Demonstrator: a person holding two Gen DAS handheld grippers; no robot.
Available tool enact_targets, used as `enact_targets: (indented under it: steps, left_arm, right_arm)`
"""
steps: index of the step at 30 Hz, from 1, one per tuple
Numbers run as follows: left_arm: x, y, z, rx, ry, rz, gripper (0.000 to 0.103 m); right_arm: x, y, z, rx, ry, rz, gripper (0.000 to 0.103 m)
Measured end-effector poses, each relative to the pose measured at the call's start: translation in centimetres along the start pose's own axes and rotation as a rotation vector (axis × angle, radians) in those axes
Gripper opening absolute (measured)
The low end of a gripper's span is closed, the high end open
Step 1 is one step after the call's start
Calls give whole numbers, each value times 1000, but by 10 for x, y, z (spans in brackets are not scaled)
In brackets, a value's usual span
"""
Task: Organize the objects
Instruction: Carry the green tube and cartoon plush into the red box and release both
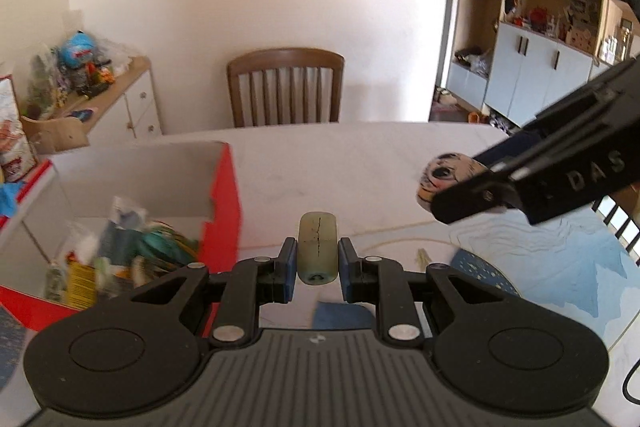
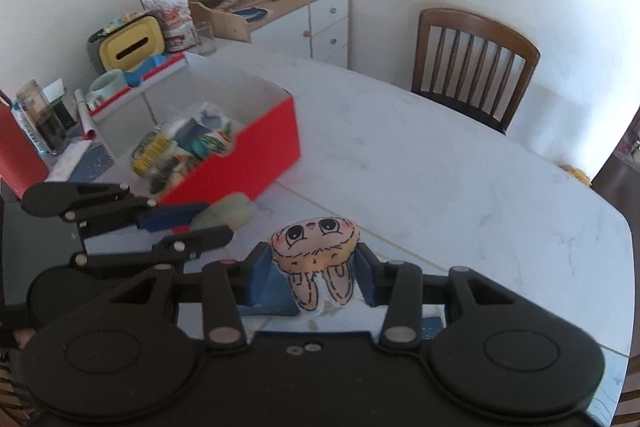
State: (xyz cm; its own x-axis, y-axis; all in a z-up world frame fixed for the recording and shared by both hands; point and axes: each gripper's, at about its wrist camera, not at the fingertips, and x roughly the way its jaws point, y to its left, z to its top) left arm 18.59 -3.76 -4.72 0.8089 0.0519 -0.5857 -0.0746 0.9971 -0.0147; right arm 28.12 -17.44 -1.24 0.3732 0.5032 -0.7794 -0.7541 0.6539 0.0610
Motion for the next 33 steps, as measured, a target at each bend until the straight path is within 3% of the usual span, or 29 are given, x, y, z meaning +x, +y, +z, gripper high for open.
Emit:
enact_targets:
  steps: [7, 20, 33]
  left_arm:
    - [-25, 41, 12, -31, -35, 40, 21]
    - [-54, 105, 12, 13, -43, 92, 21]
    - [-45, 173, 20, 18, -35, 132, 21]
  right_arm:
    - [-13, 39, 16, -42, -49, 14, 43]
    - [-6, 113, 43, -129, -122, 18, 43]
    - [25, 151, 63, -139, -135, 12, 44]
